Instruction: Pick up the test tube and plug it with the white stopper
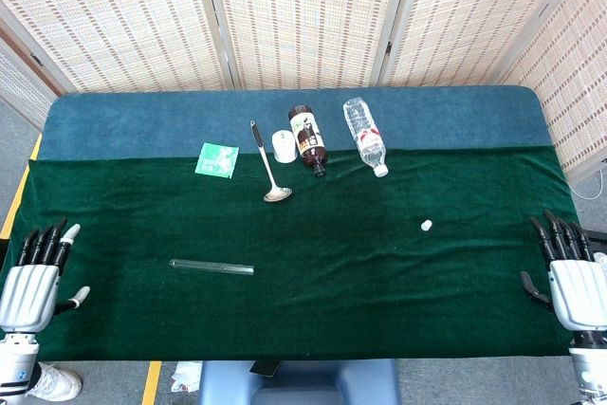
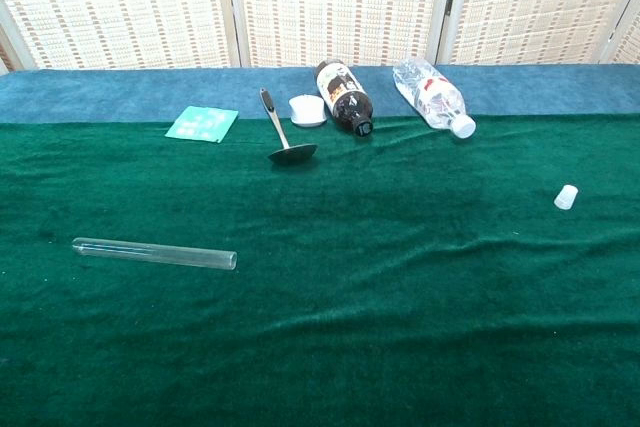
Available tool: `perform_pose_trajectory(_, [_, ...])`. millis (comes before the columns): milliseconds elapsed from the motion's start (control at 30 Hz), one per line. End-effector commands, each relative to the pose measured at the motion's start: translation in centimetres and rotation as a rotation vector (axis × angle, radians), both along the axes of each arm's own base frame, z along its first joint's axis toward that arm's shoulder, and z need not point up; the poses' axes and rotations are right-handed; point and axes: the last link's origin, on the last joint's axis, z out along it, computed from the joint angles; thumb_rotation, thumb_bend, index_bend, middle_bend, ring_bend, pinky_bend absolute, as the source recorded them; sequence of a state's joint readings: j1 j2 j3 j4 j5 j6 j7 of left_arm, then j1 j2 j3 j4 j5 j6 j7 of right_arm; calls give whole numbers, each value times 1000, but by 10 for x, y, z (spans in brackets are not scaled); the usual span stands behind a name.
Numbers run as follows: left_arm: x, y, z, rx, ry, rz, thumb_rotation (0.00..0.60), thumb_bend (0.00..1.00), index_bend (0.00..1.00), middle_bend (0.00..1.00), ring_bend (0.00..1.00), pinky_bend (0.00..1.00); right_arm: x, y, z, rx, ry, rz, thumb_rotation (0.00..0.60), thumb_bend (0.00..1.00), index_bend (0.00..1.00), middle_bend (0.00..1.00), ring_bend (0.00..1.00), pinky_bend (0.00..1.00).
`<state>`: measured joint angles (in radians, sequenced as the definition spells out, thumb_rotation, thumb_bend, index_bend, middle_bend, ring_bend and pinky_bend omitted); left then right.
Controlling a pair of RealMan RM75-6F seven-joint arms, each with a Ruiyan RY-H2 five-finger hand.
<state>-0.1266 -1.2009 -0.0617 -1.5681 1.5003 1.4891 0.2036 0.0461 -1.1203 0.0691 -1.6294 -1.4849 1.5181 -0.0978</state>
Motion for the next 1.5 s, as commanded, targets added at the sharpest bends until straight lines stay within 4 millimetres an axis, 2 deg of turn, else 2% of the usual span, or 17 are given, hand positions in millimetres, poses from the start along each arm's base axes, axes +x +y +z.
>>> perform_pose_trajectory(33, [0, 1, -2, -5, 4, 1, 600, 213, 16, 0, 5, 0, 0, 0, 0, 0, 0, 0, 600, 408, 0, 0, 31, 0])
perform_pose_trajectory(633, [8, 6, 1, -2, 15, -30, 600, 220, 53, 38, 66, 0, -1, 0, 2, -7, -3, 10, 600, 409, 0, 0, 46, 0])
perform_pose_trajectory(900, [33, 32, -7, -54, 23, -128, 600, 273, 147, 145, 175, 14, 1, -3, 2, -6, -1, 25, 600, 408, 0, 0, 50, 0])
perform_pose_trajectory(1000, [48, 45, -16, -98, 32, -177, 600, 272, 215, 236, 277, 122, 2, -3, 4, -8, 2, 28, 600, 409, 0, 0, 51, 0])
perform_pose_trajectory(1133, [65, 58, -30, -167, 48, -227, 600, 273, 285, 407, 451, 415, 1, -4, 6, -10, 5, 23, 600, 408, 0, 0, 55, 0])
perform_pose_trajectory(1233, [76, 66, -44, -229, 50, -255, 600, 271, 303, 511, 565, 577, 1, -5, 6, -8, 7, 21, 600, 408, 0, 0, 57, 0])
perform_pose_trajectory(1333, [86, 71, -60, -308, 52, -263, 600, 270, 309, 613, 661, 662, 1, -6, 6, -3, 6, 19, 600, 408, 0, 1, 61, 0])
perform_pose_trajectory(1433, [91, 74, -75, -395, 52, -255, 600, 266, 323, 750, 770, 718, 0, -7, 5, -1, 1, 21, 600, 409, 0, 1, 64, 0])
perform_pose_trajectory(1500, [95, 79, -83, -416, 61, -258, 600, 266, 334, 802, 814, 743, -2, -8, 3, 3, -1, 17, 600, 408, 0, 2, 67, 0])
